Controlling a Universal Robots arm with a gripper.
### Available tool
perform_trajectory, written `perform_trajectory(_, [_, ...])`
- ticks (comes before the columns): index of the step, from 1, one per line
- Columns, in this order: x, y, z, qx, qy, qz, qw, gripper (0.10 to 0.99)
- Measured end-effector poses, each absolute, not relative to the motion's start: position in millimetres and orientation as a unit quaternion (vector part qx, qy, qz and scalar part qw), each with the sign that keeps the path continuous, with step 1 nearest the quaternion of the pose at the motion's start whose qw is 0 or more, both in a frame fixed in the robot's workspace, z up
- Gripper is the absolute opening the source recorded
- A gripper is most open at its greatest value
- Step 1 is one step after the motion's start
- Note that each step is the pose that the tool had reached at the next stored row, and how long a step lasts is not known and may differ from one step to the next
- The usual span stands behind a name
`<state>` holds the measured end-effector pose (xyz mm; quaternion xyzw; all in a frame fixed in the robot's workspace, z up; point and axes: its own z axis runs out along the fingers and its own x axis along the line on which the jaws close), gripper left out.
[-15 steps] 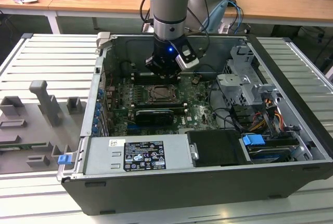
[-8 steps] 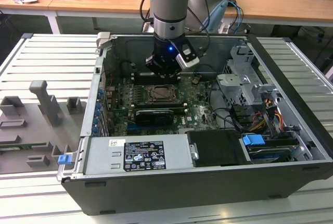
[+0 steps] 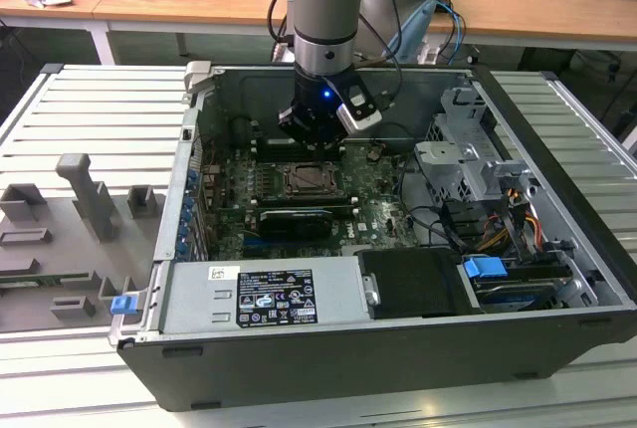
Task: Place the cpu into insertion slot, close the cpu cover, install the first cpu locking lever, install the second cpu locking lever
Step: 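Install the second cpu locking lever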
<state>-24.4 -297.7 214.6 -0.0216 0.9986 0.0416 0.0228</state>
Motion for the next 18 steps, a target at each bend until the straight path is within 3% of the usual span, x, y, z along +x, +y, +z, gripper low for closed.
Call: perform_trajectory(18, [-24.4, -308.0, 219.4, -0.022, 0.999, 0.042, 0.023, 0.106])
